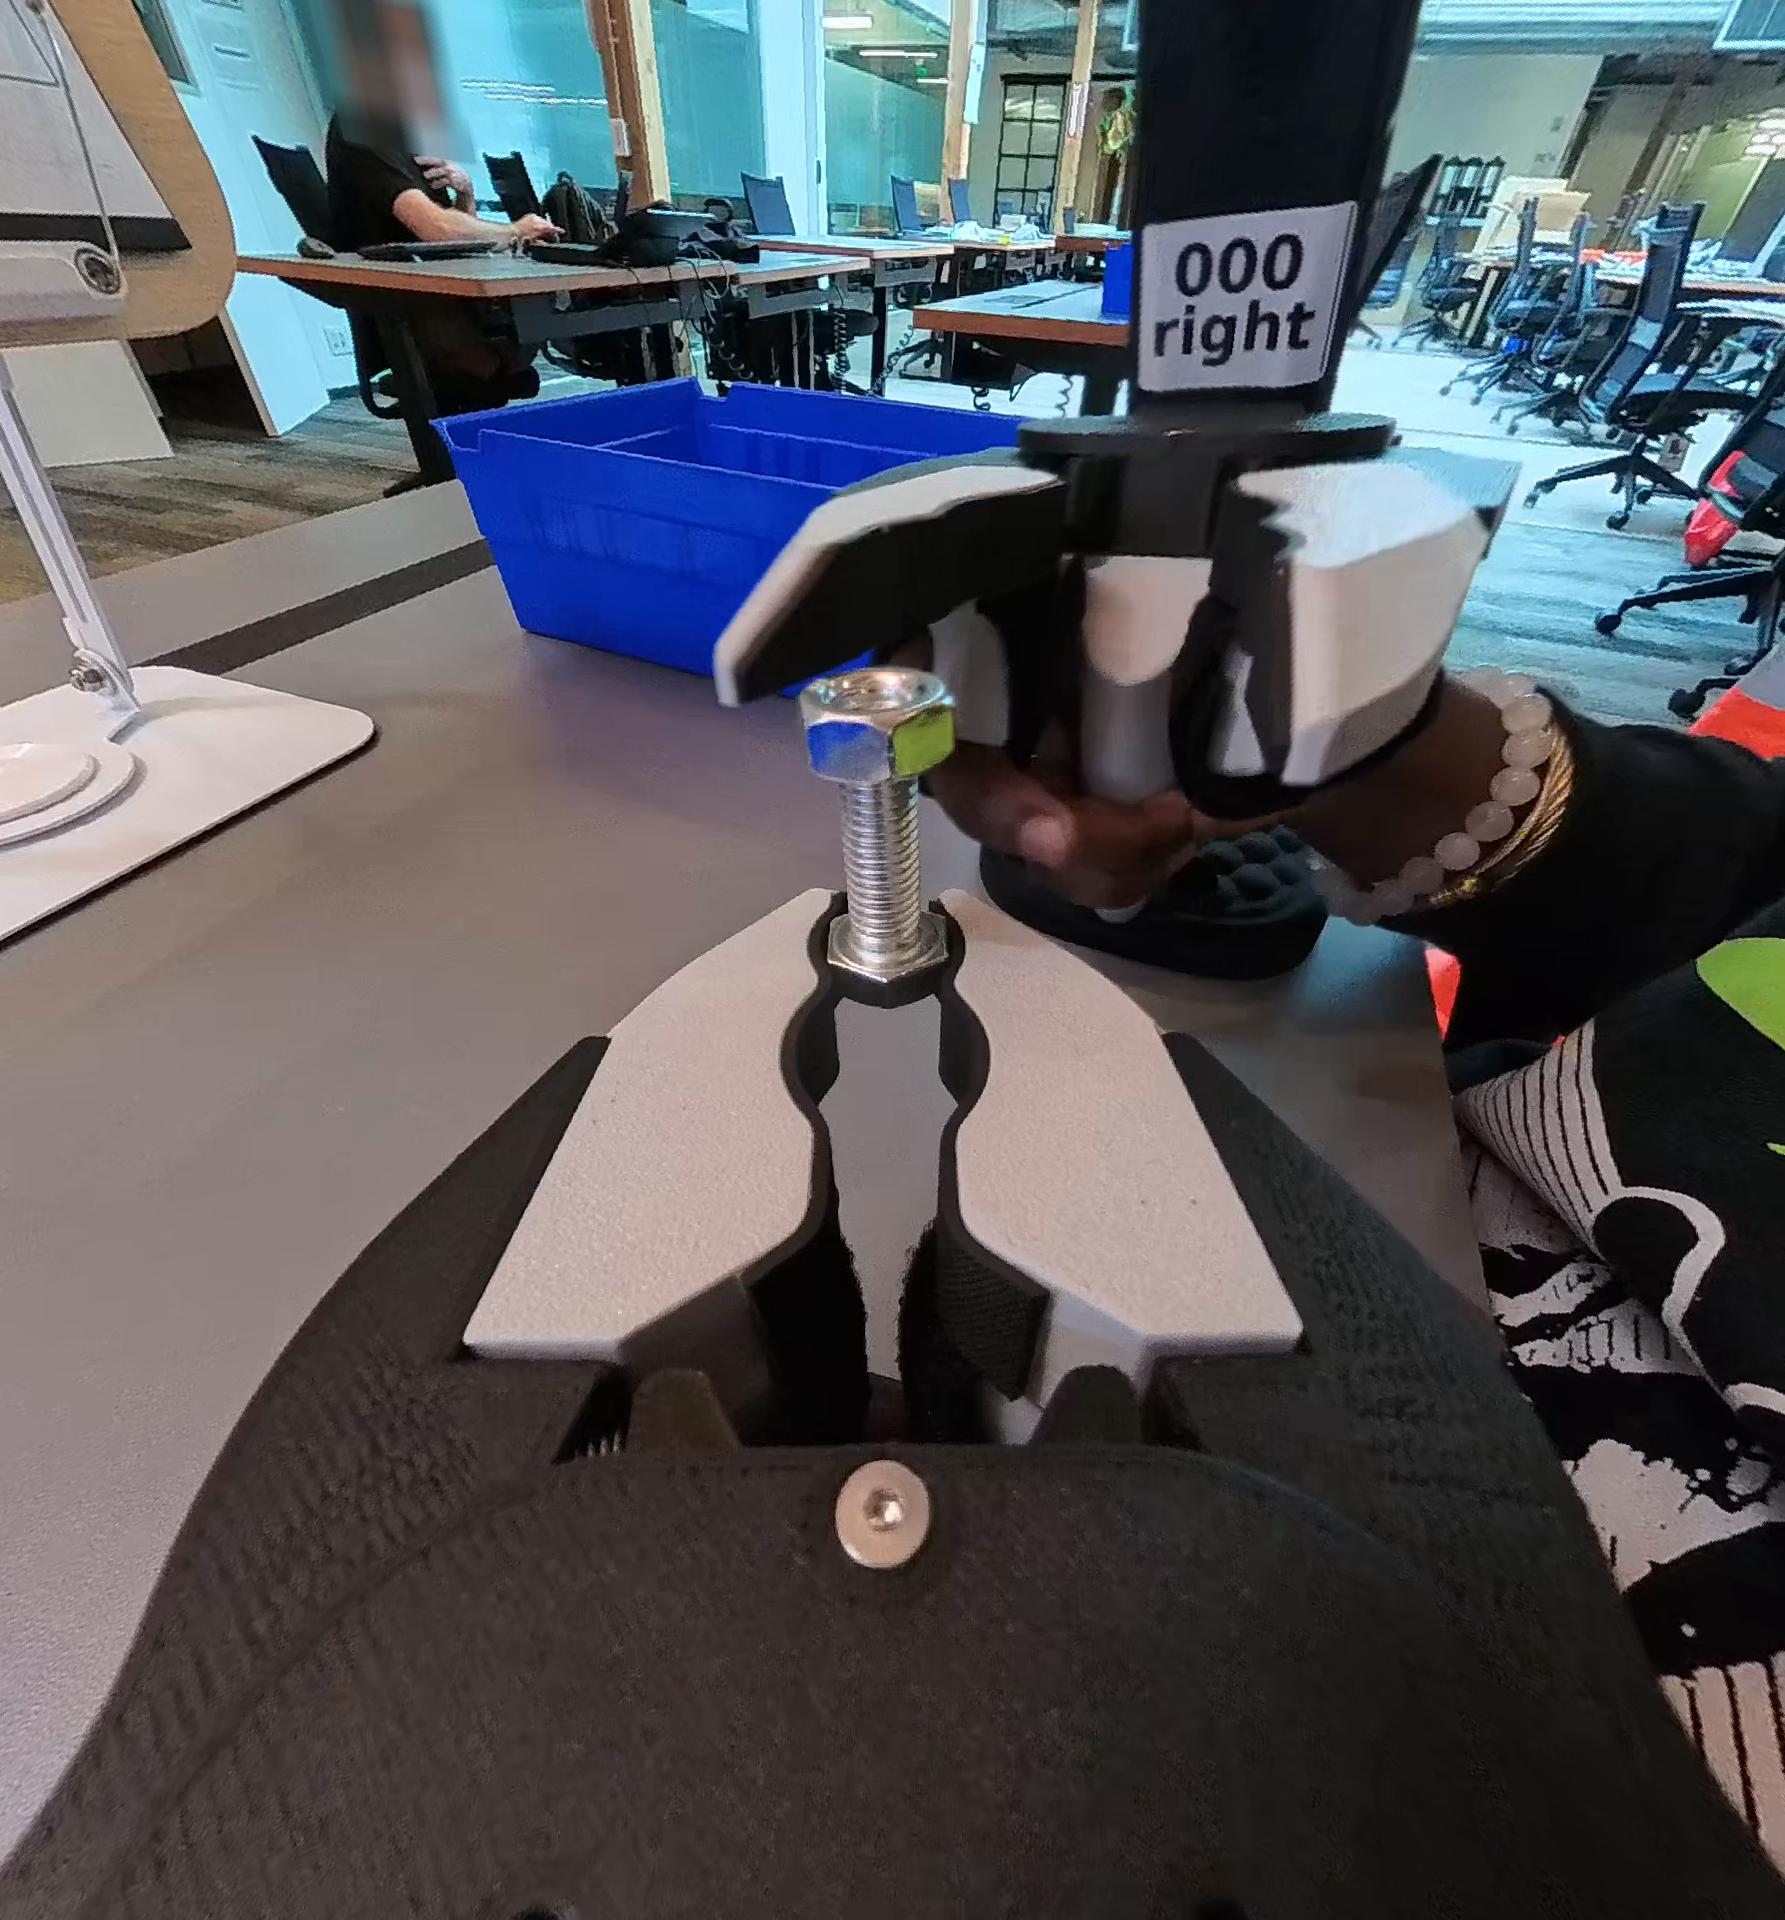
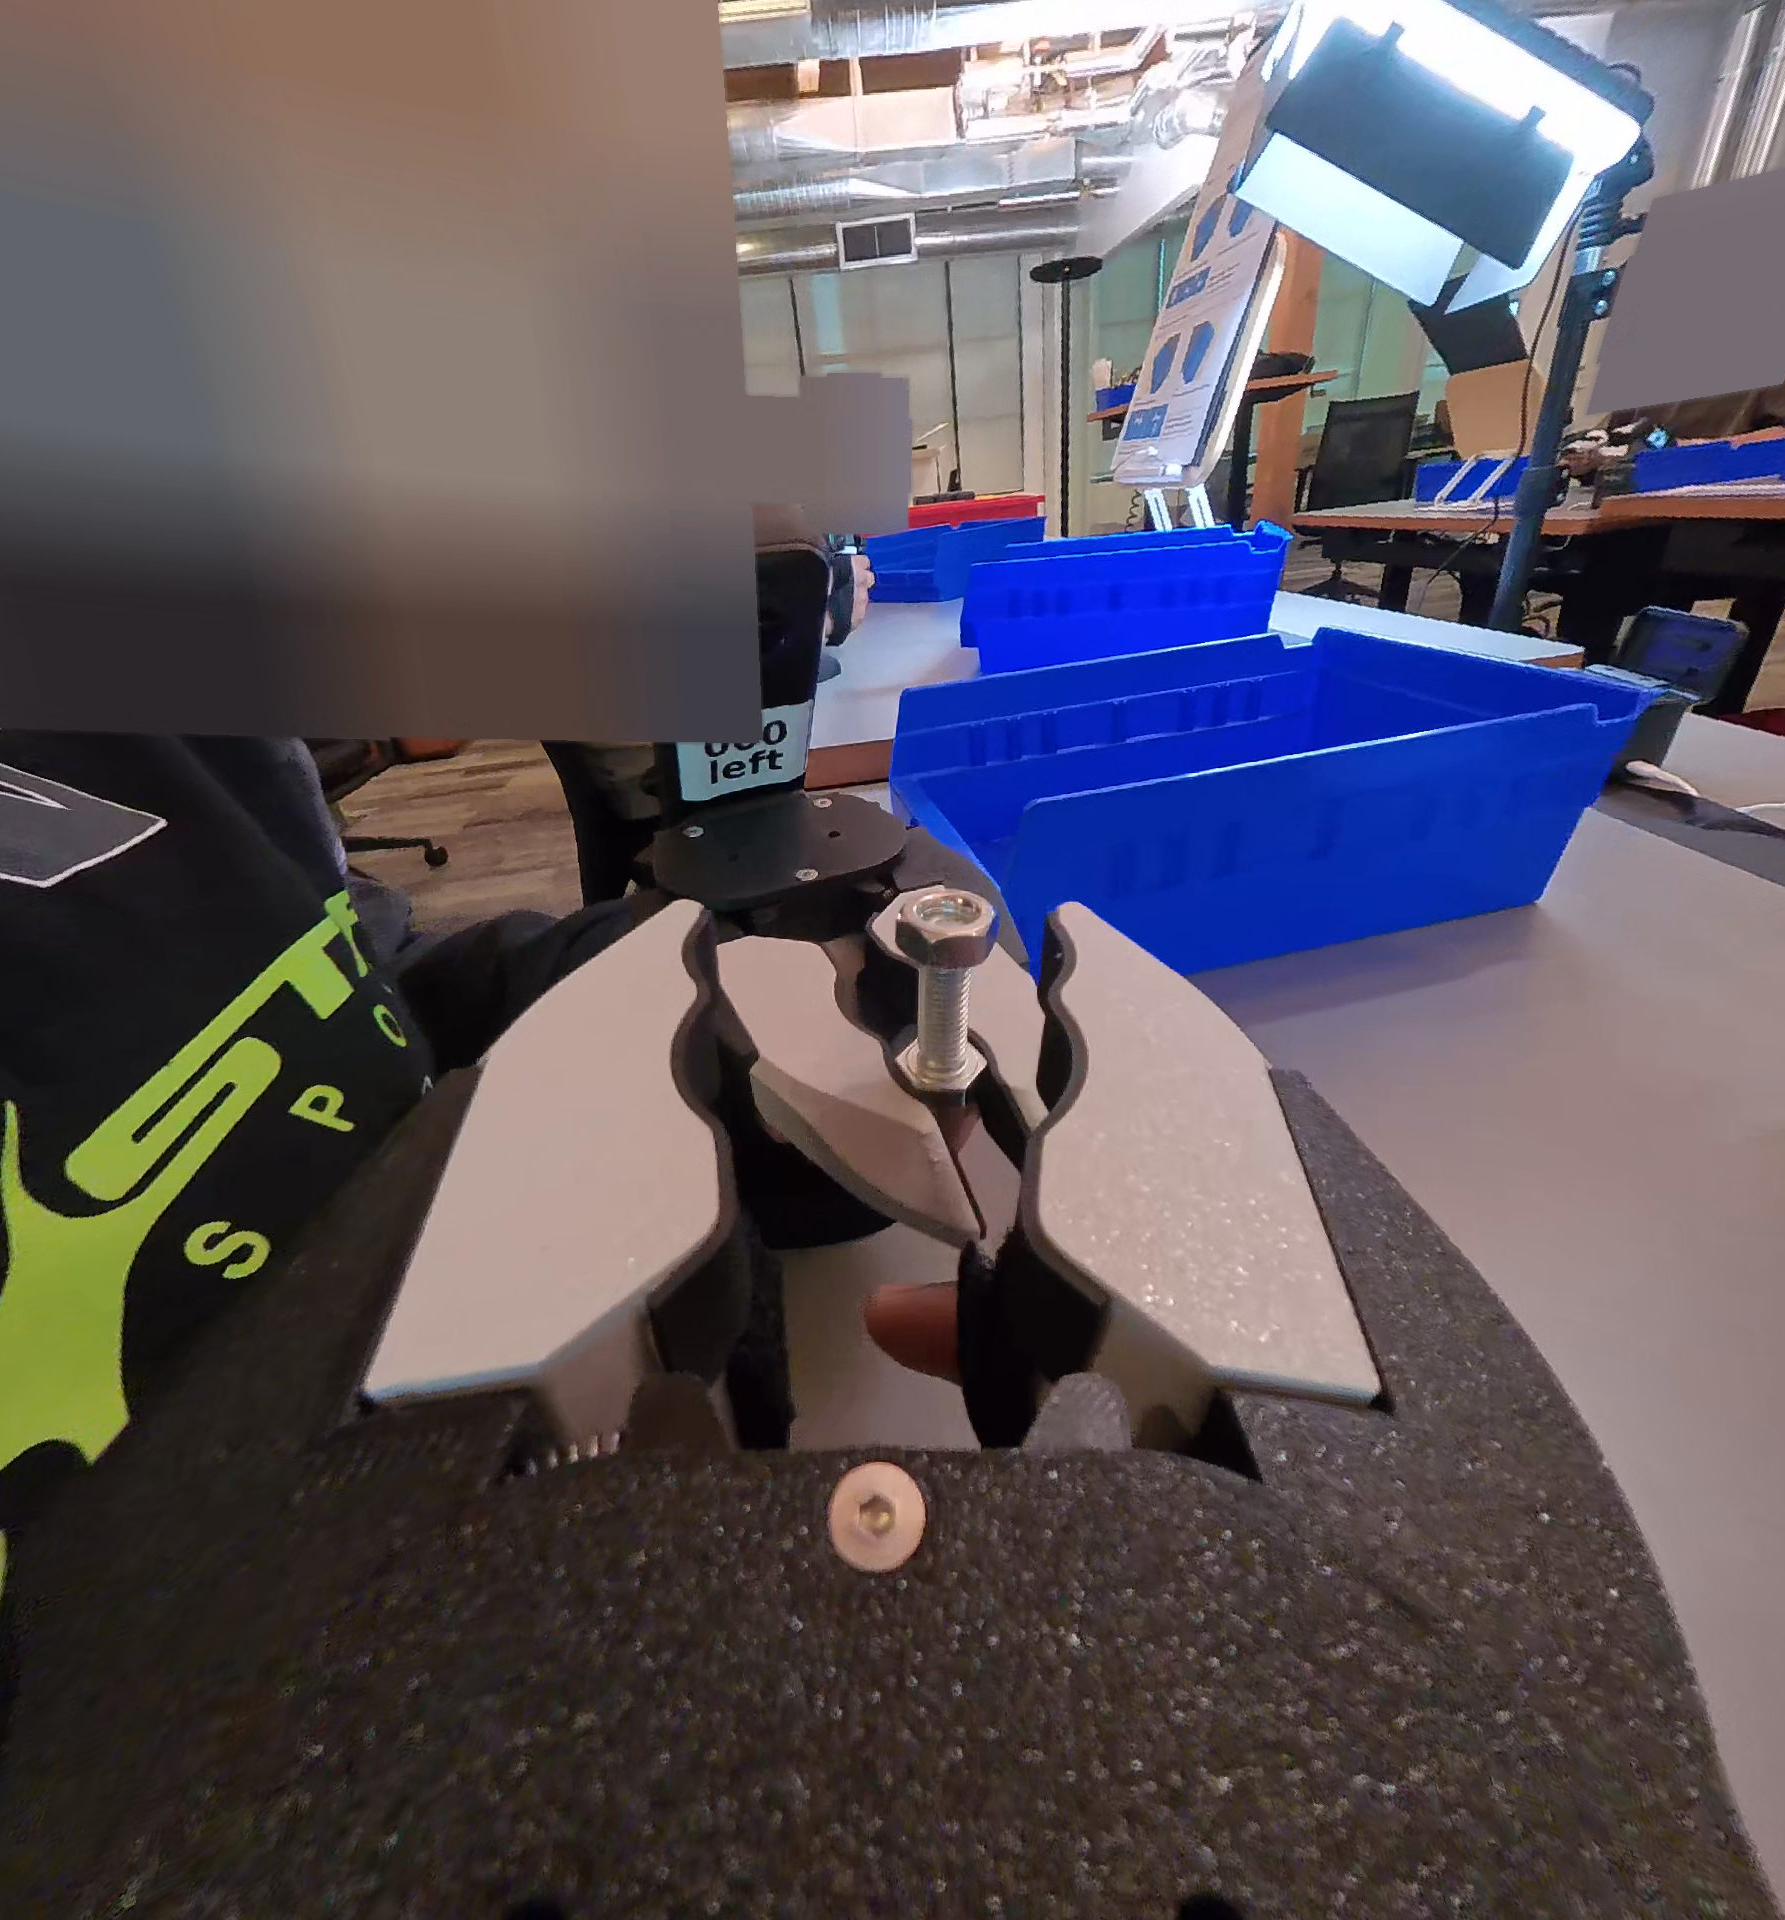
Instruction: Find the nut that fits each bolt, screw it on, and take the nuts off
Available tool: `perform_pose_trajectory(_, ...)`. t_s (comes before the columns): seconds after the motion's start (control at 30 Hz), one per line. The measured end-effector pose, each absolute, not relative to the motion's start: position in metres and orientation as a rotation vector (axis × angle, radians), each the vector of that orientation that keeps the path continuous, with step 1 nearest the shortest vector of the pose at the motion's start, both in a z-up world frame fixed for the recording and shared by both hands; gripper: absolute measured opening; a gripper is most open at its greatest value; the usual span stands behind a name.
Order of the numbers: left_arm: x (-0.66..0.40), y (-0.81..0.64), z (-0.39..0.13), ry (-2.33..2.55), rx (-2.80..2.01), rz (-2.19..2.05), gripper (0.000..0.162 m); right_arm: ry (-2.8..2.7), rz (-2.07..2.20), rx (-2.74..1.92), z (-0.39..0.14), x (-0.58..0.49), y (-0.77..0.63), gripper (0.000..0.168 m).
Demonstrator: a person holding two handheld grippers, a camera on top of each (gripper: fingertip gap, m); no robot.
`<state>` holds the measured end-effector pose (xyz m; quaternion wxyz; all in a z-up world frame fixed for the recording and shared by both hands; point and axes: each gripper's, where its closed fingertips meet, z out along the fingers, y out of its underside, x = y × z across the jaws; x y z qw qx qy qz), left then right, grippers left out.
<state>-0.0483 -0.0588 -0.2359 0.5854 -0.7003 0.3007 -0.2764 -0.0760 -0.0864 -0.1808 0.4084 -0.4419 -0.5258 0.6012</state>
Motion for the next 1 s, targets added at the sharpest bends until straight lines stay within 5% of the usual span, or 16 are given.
perform_pose_trajectory(0.37,-0.05,-0.058,-0.234,0.684,-1.624,-0.654,0.015,-1.353,1.505,-1.103,-0.179,-0.073,-0.091,0.054)
perform_pose_trajectory(0.53,-0.05,-0.058,-0.234,0.687,-1.625,-0.652,0.015,-1.331,1.51,-1.094,-0.178,-0.061,-0.089,0.037)
perform_pose_trajectory(0.77,-0.048,-0.06,-0.235,0.707,-1.624,-0.649,0.015,-1.337,1.497,-1.095,-0.181,-0.077,-0.086,0.057)
perform_pose_trajectory(1.0,-0.048,-0.06,-0.235,0.709,-1.624,-0.654,0.015,-1.387,1.521,-1.08,-0.183,-0.084,-0.093,0.055)
